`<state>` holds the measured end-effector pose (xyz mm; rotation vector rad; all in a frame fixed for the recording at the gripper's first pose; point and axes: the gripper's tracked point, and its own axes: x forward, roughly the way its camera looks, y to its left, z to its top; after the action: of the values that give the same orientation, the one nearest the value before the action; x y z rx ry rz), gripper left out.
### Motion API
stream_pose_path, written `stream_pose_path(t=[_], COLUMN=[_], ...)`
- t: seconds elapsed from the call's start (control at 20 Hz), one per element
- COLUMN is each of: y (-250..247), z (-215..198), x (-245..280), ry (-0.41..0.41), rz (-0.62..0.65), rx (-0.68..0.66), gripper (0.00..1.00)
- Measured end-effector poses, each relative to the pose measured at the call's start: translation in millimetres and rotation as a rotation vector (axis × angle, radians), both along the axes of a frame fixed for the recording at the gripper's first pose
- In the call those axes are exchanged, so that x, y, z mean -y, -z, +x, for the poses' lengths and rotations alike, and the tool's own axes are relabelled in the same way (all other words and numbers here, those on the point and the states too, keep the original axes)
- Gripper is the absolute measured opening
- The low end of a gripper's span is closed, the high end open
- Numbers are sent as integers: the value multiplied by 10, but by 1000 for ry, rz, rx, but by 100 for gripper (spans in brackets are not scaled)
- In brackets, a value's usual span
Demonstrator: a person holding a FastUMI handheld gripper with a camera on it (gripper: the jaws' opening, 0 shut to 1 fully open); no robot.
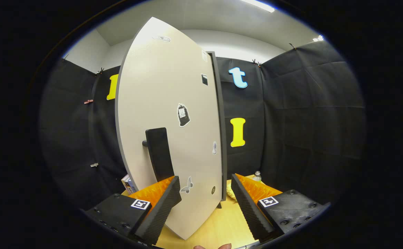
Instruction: Open the shoe cabinet door, grab the shoes and put them into the shoe cabinet, then close the shoe cabinet door.
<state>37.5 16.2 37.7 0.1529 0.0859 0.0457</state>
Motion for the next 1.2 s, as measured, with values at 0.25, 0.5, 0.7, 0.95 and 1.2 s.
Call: stream_pose_path(t=[0.25,0.5,0.7,0.95,1.2], y=[35,5,-7,-23,-99], z=[130,153,144,130,114], x=[-509,-672,-648,-520,-388], ry=[-92,-108,-105,-84,-55], rz=[27,5,4,-2,-32], rx=[-22,-6,-3,6,34], gripper=[98,98,98,98,98])
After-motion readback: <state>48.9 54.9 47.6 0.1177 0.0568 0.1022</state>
